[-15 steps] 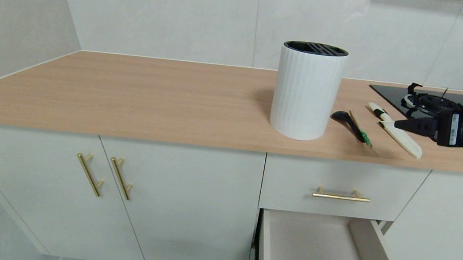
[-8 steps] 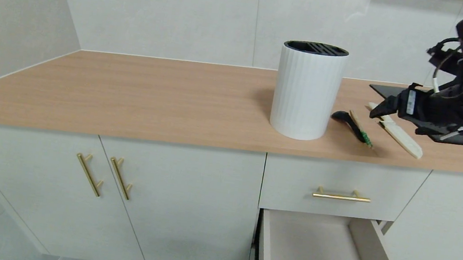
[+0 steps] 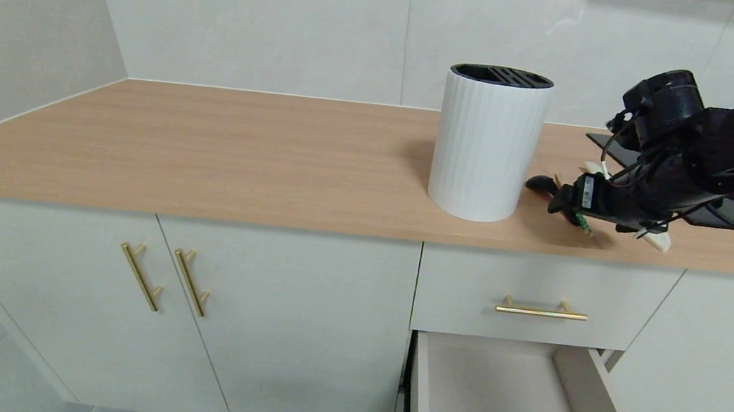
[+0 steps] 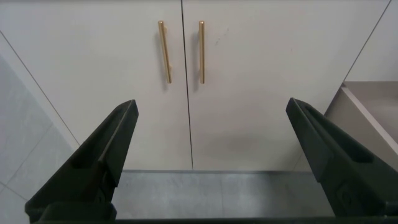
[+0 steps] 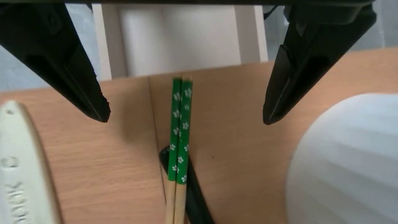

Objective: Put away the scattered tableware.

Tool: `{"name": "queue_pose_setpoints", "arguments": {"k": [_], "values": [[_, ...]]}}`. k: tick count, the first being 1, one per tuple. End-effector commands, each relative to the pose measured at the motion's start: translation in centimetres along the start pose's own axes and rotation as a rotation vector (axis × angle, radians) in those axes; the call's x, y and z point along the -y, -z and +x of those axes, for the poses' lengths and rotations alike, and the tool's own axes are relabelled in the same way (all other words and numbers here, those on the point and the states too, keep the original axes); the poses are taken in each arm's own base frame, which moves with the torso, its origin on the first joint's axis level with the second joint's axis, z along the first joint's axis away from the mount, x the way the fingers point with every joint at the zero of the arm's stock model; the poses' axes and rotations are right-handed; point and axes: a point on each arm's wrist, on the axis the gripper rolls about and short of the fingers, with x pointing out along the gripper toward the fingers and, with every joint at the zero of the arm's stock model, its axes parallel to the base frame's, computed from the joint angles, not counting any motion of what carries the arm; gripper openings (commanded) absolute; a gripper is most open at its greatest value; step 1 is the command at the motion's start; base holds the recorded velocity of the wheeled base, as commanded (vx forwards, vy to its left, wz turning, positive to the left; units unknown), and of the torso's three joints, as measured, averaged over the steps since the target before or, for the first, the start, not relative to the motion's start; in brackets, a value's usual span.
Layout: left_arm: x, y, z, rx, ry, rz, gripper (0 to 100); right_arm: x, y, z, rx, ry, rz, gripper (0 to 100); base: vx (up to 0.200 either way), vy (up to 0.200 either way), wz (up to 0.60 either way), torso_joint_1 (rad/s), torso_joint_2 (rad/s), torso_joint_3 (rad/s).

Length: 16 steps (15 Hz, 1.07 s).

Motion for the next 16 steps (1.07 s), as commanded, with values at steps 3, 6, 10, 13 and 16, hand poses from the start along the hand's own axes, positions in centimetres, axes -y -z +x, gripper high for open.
{"name": "queue_pose_setpoints", "arguments": {"k": [3,6,10,13,16], "values": [[0.0,0.0,0.0,0.000,-0.001,-0.001,100,-0.1,0.2,0.8,-0.013,0.005,-0.003,100,0.000,0.000,0.00,0.000,0.00,0.000],[0.0,0.0,0.0,0.000,-0.001,-0.001,100,0.3,0.1,0.8,-0.011,0.014,0.004,0,0.000,0.000,0.00,0.000,0.00,0.000],[0.0,0.0,0.0,0.000,-0.001,-0.001,100,0.4,0.0,0.7,-0.010,0.015,0.005,0,0.000,0.000,0.00,0.000,0.00,0.000],[0.0,0.0,0.0,0.000,-0.001,-0.001,100,1.1,-0.7,-1.5,0.034,0.010,0.025,0,0.000,0.000,0.00,0.000,0.00,0.000],[0.0,0.0,0.0,0.000,-0.001,-0.001,100,1.8,-0.8,-4.6,0.073,-0.005,0.037,0,0.000,0.000,0.00,0.000,0.00,0.000]]}}
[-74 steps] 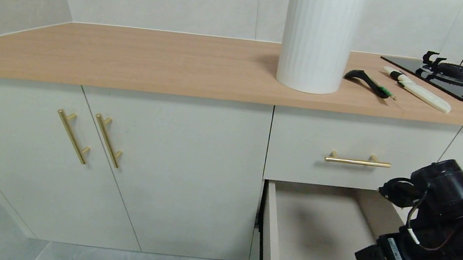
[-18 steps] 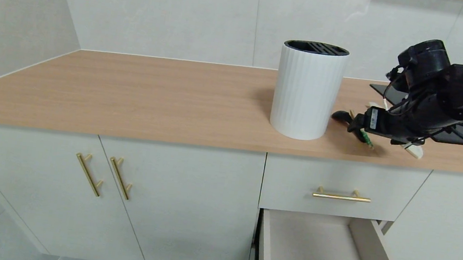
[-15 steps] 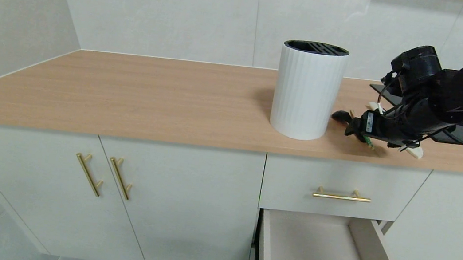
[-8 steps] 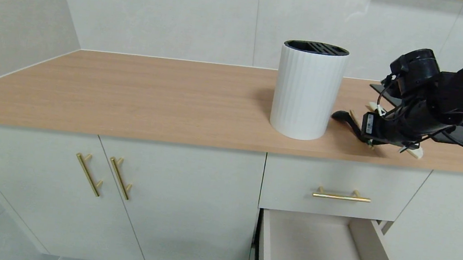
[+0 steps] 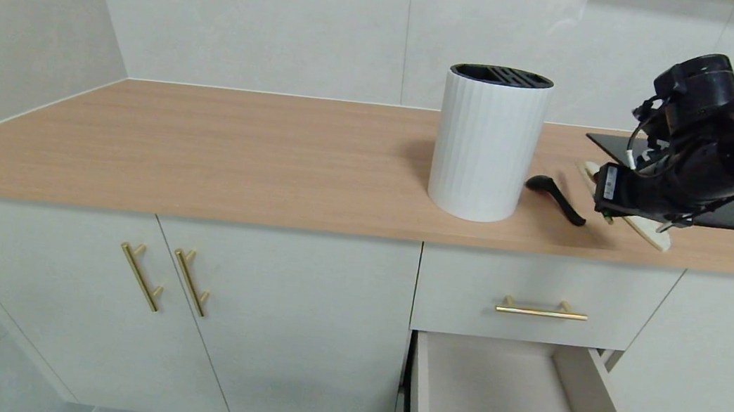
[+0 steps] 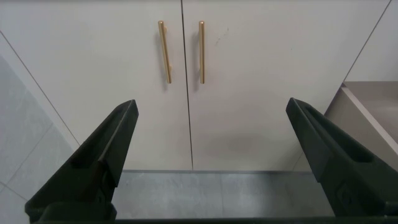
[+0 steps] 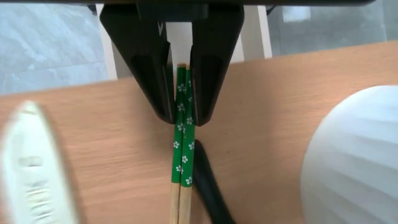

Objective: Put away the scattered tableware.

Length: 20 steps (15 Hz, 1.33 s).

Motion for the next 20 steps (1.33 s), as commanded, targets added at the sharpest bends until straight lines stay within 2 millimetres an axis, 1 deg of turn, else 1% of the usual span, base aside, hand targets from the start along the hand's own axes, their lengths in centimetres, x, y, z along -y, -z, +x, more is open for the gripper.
{"name": "queue_pose_setpoints", "arguments": {"k": [1,2,3,4,8,9,10,11,12,14,15,16,18,20], "values": [[0.0,0.0,0.0,0.000,-0.001,-0.001,100,0.8,-0.2,-3.7,0.046,-0.021,0.011,0,0.000,0.000,0.00,0.000,0.00,0.000],[0.0,0.0,0.0,0.000,-0.001,-0.001,100,0.8,-0.1,-4.0,0.049,-0.024,0.011,0,0.000,0.000,0.00,0.000,0.00,0.000],[0.0,0.0,0.0,0.000,-0.001,-0.001,100,1.7,0.8,-6.7,0.056,-0.033,0.011,0,0.000,0.000,0.00,0.000,0.00,0.000],[0.0,0.0,0.0,0.000,-0.001,-0.001,100,2.5,1.7,-9.0,0.067,-0.042,0.012,0,0.000,0.000,0.00,0.000,0.00,0.000],[0.0,0.0,0.0,0.000,-0.001,-0.001,100,5.1,5.3,-15.6,0.071,-0.204,0.010,0,0.000,0.000,0.00,0.000,0.00,0.000],[0.0,0.0,0.0,0.000,-0.001,-0.001,100,5.4,5.6,-16.4,0.077,-0.227,0.009,0,0.000,0.000,0.00,0.000,0.00,0.000],[0.0,0.0,0.0,0.000,-0.001,-0.001,100,5.4,5.6,-16.4,0.077,-0.227,0.009,0,0.000,0.000,0.00,0.000,0.00,0.000],[0.0,0.0,0.0,0.000,-0.001,-0.001,100,6.5,7.5,-18.8,0.077,-0.299,0.005,0,0.000,0.000,0.00,0.000,0.00,0.000],[0.0,0.0,0.0,0.000,-0.001,-0.001,100,6.9,8.8,-19.1,0.046,-0.324,-0.002,0,0.000,0.000,0.00,0.000,0.00,0.000],[0.0,0.0,0.0,0.000,-0.001,-0.001,100,7.0,9.5,-19.0,0.016,-0.369,-0.058,0,0.000,0.000,0.00,0.000,0.00,0.000],[0.0,0.0,0.0,0.000,-0.001,-0.001,100,7.2,10.6,-18.7,-0.043,-0.372,-0.138,0,0.000,0.000,0.00,0.000,0.00,0.000],[0.0,0.0,0.0,0.000,-0.001,-0.001,100,7.1,11.6,-19.0,-0.075,-0.393,-0.230,0,0.000,0.000,0.00,0.000,0.00,0.000],[0.0,0.0,0.0,0.000,-0.001,-0.001,100,6.8,12.9,-18.8,-0.146,-0.419,-0.326,0,0.000,0.000,0.00,0.000,0.00,0.000],[0.0,0.0,0.0,0.000,-0.001,-0.001,100,5.8,13.9,-18.4,-0.254,-0.453,-0.396,0,0.000,0.000,0.00,0.000,0.00,0.000]]}}
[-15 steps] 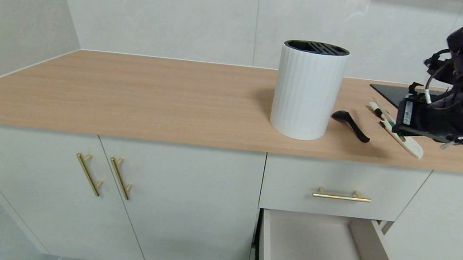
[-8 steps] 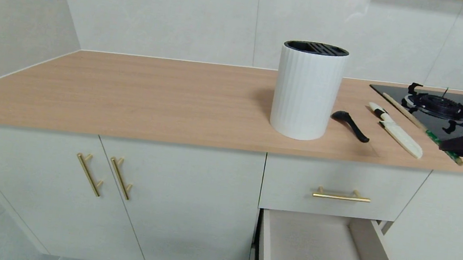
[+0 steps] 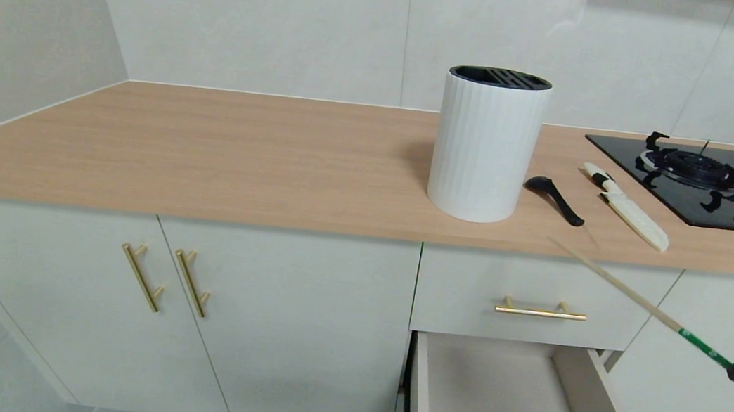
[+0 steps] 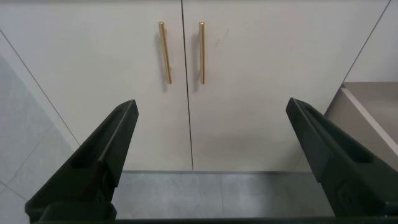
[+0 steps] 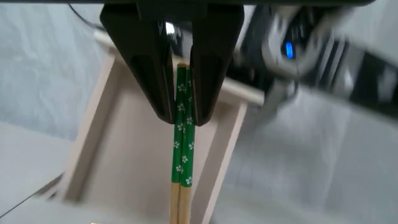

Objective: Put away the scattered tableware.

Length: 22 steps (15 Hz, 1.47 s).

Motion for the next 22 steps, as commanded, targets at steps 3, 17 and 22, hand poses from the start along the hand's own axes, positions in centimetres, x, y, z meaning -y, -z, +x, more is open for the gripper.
{"name": "queue_pose_setpoints", "arguments": {"k": [3,17,22], "values": [[0.0,0.0,0.0,0.000,-0.002,0.000,100,-1.5,0.5,3.0,-0.231,-0.057,-0.071,0,0.000,0.000,0.00,0.000,0.00,0.000],[0.0,0.0,0.0,0.000,-0.001,0.000,100,-1.4,-1.4,15.1,-0.534,0.032,0.123,0,0.000,0.000,0.00,-0.020,0.06,0.037],[0.0,0.0,0.0,0.000,-0.001,0.000,100,-1.4,-1.6,14.6,-0.499,0.024,0.122,0,0.000,0.000,0.00,-0.141,0.44,0.293]]}}
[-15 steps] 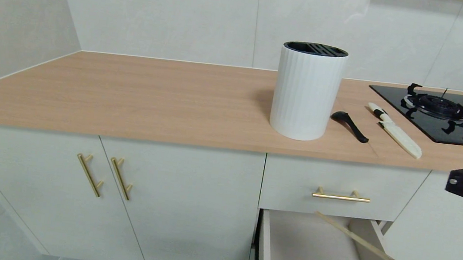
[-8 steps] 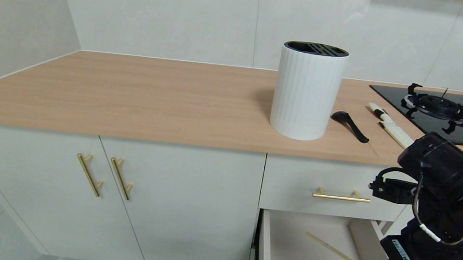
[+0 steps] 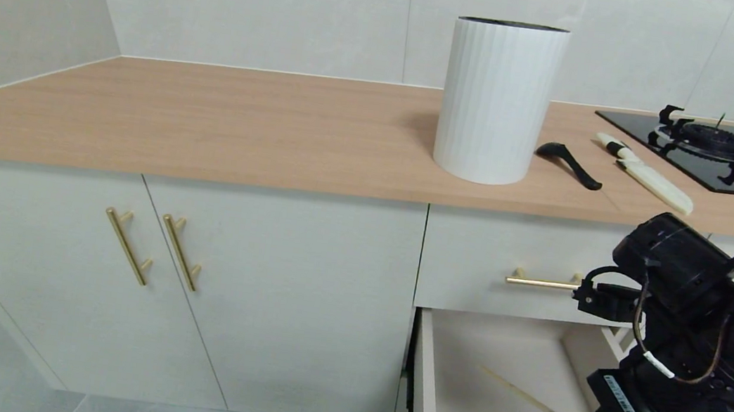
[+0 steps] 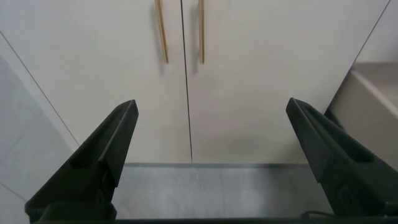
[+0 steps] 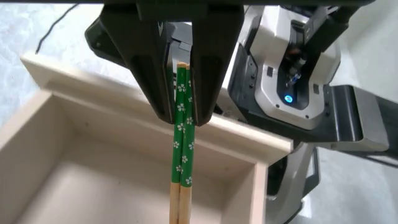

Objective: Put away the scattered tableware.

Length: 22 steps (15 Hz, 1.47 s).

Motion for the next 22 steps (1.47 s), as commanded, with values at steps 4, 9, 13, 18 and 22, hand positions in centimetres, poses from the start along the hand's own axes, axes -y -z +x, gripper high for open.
{"name": "queue_pose_setpoints", "arguments": {"k": [4,9,13,18,22], "values": [[0.0,0.0,0.0,0.000,-0.001,0.000,100,0.0,0.1,-0.3,0.034,-0.002,-0.003,0,0.000,0.000,0.00,-0.110,0.45,0.334],[0.0,0.0,0.0,0.000,-0.001,0.000,100,0.0,-0.4,-0.1,0.064,0.004,0.011,0,0.000,0.000,0.00,-0.024,0.12,0.084],[0.0,0.0,0.0,0.000,-0.001,0.000,100,0.0,-2.2,3.0,0.076,0.026,0.053,0,0.000,0.000,0.00,0.000,0.00,0.000],[0.0,0.0,0.0,0.000,-0.001,0.000,100,0.3,-4.3,9.7,0.039,0.104,0.125,0,0.000,0.000,0.00,0.000,0.00,0.000],[0.0,0.0,0.0,0.000,-0.001,0.000,100,0.9,-4.3,13.5,0.105,0.117,0.118,0,0.000,0.000,0.00,0.000,0.00,0.000]]}}
